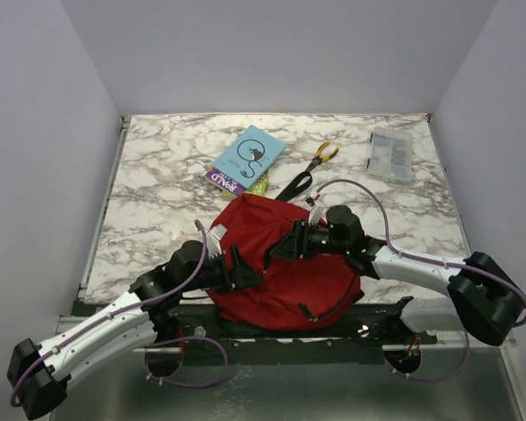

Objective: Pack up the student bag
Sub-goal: Zip the student bag at the center of the board.

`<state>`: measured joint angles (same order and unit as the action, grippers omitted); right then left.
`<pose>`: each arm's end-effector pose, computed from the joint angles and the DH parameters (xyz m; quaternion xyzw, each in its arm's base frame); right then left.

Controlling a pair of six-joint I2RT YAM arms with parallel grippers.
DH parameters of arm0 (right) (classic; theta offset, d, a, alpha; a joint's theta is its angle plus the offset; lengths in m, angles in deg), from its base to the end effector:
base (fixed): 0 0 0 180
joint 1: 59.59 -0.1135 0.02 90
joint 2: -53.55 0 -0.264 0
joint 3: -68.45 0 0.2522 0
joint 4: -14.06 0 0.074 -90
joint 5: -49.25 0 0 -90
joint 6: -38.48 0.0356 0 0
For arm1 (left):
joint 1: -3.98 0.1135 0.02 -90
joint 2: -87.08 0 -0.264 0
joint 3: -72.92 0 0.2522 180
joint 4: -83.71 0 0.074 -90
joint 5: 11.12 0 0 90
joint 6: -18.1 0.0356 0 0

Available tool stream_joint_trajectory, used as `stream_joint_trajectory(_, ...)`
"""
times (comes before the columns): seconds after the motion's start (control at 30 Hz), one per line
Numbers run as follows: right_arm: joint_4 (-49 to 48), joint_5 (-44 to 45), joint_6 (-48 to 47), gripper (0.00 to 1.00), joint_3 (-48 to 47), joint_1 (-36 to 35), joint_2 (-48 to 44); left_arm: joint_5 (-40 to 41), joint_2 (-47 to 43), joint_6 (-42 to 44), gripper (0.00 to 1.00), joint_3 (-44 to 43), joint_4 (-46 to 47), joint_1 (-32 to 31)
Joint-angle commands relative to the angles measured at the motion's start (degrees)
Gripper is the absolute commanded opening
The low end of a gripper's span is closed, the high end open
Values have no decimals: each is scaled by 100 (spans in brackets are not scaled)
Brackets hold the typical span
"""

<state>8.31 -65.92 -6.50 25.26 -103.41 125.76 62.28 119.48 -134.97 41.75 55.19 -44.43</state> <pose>0.1753 0.1892 0.2006 -0.1113 0.8163 0.5057 0.2560 0.0874 -0.1138 0.1959 -0.0373 0.8581 -0.4808 0.1764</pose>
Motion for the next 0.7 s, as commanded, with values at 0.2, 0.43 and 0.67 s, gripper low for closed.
stream_joint_trajectory(0.2,-1313,-643,301,52,110,100,741,-300,114,465,82,-296,16,4)
stream_joint_trajectory(0.43,-1660,-1165,88,52,230,92,1011,-230,229,617,84,-468,-23,1)
stream_joint_trajectory(0.67,-2347,-1579,398,46,394,94,1265,-283,506,785,84,-623,-9,3)
